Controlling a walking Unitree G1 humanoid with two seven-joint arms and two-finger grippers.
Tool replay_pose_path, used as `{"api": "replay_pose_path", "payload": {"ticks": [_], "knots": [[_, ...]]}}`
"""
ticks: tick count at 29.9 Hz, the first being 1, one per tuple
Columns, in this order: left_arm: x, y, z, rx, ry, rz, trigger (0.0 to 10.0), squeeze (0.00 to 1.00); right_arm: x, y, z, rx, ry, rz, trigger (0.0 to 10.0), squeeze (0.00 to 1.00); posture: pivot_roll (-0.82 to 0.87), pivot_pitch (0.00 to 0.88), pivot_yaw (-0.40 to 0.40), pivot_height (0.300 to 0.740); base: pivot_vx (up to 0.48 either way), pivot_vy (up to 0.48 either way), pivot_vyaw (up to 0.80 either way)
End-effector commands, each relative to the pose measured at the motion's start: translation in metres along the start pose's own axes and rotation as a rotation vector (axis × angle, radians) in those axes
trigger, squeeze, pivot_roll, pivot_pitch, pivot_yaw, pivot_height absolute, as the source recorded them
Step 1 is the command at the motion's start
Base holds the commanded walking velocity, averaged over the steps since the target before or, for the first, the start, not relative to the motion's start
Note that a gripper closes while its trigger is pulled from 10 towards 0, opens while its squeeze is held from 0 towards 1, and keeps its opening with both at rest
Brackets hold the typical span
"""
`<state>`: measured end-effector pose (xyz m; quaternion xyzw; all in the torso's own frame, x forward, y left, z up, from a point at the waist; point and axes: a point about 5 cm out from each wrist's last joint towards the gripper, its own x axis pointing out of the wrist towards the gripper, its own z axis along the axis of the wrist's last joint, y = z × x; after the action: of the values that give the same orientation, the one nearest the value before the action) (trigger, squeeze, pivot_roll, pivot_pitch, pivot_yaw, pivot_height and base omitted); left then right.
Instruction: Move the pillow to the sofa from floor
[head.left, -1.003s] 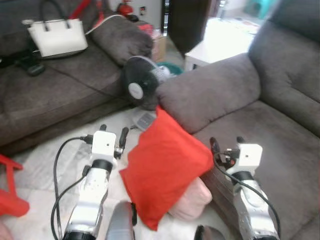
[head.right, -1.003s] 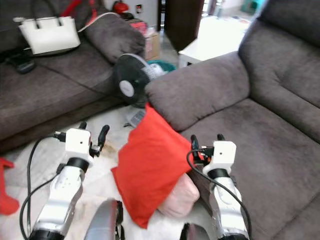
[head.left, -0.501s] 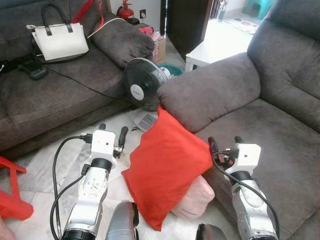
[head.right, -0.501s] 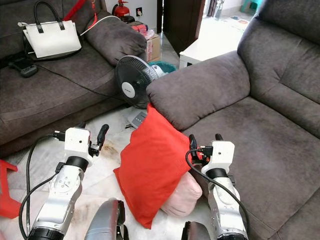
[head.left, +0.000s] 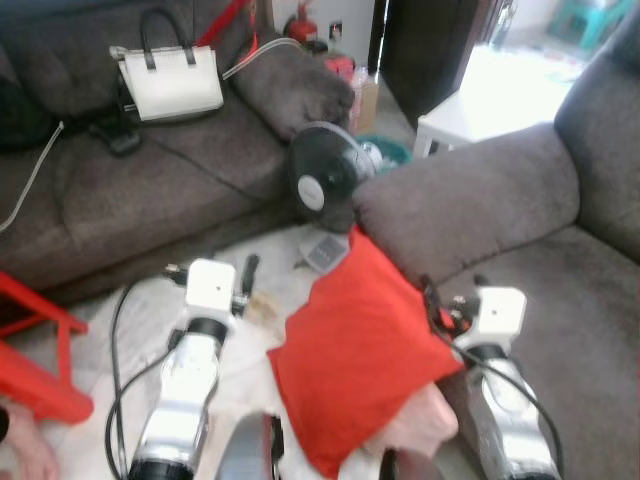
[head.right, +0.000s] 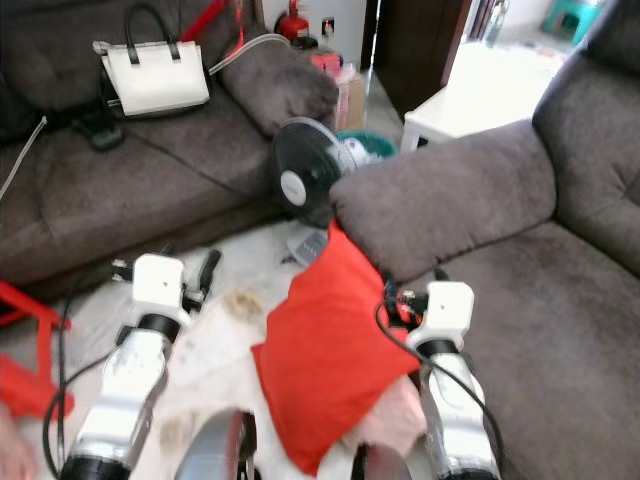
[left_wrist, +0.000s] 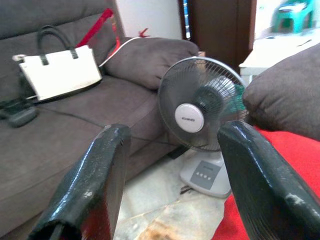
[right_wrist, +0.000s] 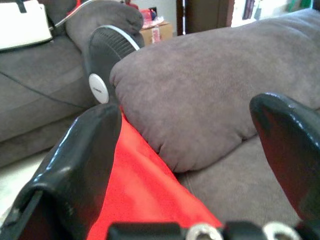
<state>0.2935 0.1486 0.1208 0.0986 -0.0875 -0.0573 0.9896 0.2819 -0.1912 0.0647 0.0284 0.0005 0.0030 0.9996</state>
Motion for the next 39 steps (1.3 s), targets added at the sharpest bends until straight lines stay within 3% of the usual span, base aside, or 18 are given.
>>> {"api": "replay_pose_path", "payload": {"ticks": [1, 15, 21, 39], "knots": [[-0.003, 0.000, -0.004, -0.006, 0.025, -0.027, 10.0, 0.00, 0.002, 0.004, -0.002, 0.027, 0.008, 0.001, 10.0, 0.00, 0.13, 0.079, -0.026, 0.625, 0.000, 0.000, 0.00], [-0.006, -0.006, -0.010, -0.005, 0.058, -0.084, 10.0, 0.00, 0.004, 0.005, -0.004, 0.034, 0.031, 0.001, 10.0, 0.00, 0.13, 0.080, -0.028, 0.625, 0.000, 0.000, -0.65], [-0.008, -0.001, -0.016, -0.009, 0.088, -0.044, 10.0, 0.00, 0.004, 0.007, -0.007, 0.023, 0.045, 0.025, 10.0, 0.00, 0.13, 0.081, -0.029, 0.625, 0.000, 0.000, 0.00], [-0.005, 0.005, -0.009, 0.002, 0.047, 0.010, 10.0, 0.00, 0.006, 0.011, -0.003, -0.014, 0.022, 0.056, 10.0, 0.00, 0.13, 0.085, -0.027, 0.625, 0.027, 0.000, 0.00]]}}
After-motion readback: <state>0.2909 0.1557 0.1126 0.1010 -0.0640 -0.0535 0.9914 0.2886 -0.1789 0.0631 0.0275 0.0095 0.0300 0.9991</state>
